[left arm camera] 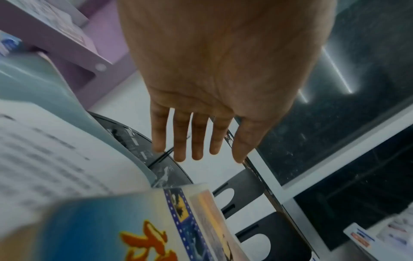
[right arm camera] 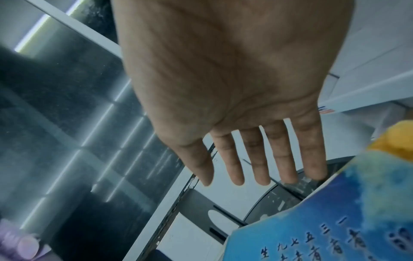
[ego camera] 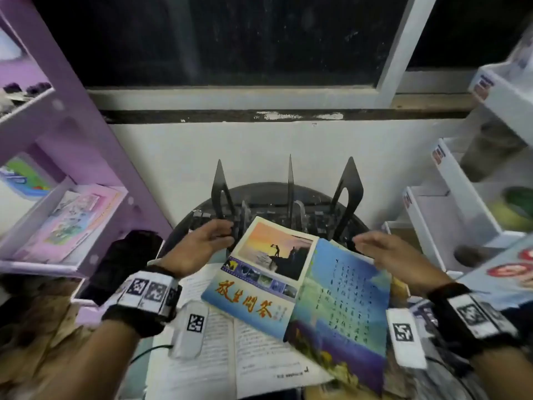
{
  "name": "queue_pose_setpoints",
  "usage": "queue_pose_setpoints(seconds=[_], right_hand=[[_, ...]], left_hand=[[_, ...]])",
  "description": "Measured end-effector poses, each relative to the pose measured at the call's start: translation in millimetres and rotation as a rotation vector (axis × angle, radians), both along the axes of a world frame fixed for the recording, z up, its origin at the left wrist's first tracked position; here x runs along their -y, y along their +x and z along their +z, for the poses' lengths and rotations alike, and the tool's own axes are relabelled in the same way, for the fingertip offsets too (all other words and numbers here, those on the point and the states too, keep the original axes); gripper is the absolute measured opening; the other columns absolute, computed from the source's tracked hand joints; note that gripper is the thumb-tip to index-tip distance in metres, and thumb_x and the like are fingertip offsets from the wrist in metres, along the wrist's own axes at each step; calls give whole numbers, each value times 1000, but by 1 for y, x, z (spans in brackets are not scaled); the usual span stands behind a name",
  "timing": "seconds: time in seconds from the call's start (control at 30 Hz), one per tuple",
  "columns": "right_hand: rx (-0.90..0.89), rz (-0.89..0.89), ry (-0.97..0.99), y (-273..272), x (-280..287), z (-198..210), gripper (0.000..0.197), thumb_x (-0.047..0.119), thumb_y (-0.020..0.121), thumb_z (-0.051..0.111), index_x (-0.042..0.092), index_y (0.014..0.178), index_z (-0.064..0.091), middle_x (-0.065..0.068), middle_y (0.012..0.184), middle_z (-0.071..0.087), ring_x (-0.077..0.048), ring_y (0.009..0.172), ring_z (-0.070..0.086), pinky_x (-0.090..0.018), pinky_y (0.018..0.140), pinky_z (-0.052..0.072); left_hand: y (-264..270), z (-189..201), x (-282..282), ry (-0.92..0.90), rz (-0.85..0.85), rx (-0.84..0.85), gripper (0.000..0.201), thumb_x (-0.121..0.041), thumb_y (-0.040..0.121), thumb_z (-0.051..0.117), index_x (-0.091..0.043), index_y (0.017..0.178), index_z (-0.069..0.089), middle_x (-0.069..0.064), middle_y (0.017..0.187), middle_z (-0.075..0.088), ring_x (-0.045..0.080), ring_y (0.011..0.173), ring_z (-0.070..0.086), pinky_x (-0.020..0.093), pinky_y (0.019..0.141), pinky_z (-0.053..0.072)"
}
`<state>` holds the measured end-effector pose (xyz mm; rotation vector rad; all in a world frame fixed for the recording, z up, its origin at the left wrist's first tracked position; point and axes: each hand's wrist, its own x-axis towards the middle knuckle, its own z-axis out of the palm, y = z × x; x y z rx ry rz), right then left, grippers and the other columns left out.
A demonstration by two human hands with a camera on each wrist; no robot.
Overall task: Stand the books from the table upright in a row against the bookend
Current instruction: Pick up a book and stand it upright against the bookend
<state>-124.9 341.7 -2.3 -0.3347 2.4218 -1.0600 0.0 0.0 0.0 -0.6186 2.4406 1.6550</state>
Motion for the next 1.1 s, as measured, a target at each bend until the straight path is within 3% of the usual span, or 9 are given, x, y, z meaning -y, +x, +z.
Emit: queue_pose_setpoints(seconds=[0.1, 0.23, 0.37, 0.57, 0.63, 0.7, 0.83, 0.97, 1.1], right_hand=[[14, 54, 34, -3, 18, -4, 20, 39, 95, 55, 35, 114, 60, 18, 114, 59, -4, 105, 54, -28, 87, 46], [-68, 176, 111, -9, 33, -17, 36, 43, 94, 55, 28, 127, 55, 10, 123, 57, -10, 116, 53, -36, 102, 42], [-140, 261, 187, -14, 39, -21, 40, 49, 91, 55, 31, 126, 53, 11, 122, 59, -10, 113, 54, -36, 102, 42], [-176, 340, 237, -10, 45, -18, 35, 50, 90, 57, 27, 116, 58, 7, 116, 61, -17, 109, 58, -33, 89, 48], [-203, 344, 279, -4, 48, -16, 39, 51, 89, 58, 24, 118, 57, 6, 118, 60, -17, 110, 58, -36, 93, 50], [-206, 334, 310, -1, 51, -15, 42, 52, 88, 60, 23, 119, 57, 4, 119, 61, -17, 109, 58, -39, 96, 50], [-245, 357, 391, 7, 56, -9, 47, 54, 87, 60, 18, 118, 57, -2, 114, 64, -21, 105, 62, -42, 97, 49], [-288, 365, 396, 15, 57, -1, 50, 54, 88, 59, 13, 118, 57, -6, 111, 65, -23, 98, 63, -34, 86, 47], [-347, 329, 377, 17, 53, 8, 56, 61, 86, 56, 18, 122, 52, 1, 121, 56, -19, 108, 56, -36, 96, 45]], left_hand=[[-17, -13, -4, -54, -96, 51, 33, -21, 95, 56, -22, 127, 50, -8, 117, 58, 2, 97, 54, 23, 85, 44], [-30, -28, -7, -82, -175, 101, 37, -19, 95, 55, -15, 131, 48, 2, 123, 61, 8, 95, 60, 20, 73, 47], [-31, -28, -12, -207, -296, 117, 35, -24, 96, 55, -22, 129, 45, -9, 101, 62, 2, 83, 62, 12, 63, 47], [-29, -26, -18, -338, -366, 110, 61, -30, 90, 62, -19, 142, 31, -5, 112, 57, 11, 98, 60, 25, 86, 48], [-24, -24, -24, -355, -356, 79, 53, -23, 92, 61, -18, 137, 33, -10, 101, 55, 3, 86, 58, 11, 68, 46], [-20, -22, -28, -384, -343, 44, 53, -18, 93, 59, -18, 139, 32, -11, 98, 52, -1, 79, 53, 7, 57, 43], [-12, -16, -33, -430, -293, -33, 63, -20, 93, 61, -21, 145, 26, 1, 123, 55, 11, 88, 56, 21, 68, 46], [-2, -10, -34, -425, -231, -186, 73, -18, 92, 60, -25, 150, 16, -1, 123, 50, 13, 88, 56, 26, 75, 47], [5, -6, -33, -288, -175, -310, 54, -14, 91, 62, -27, 138, 39, -3, 118, 62, 26, 92, 68, 45, 83, 56]])
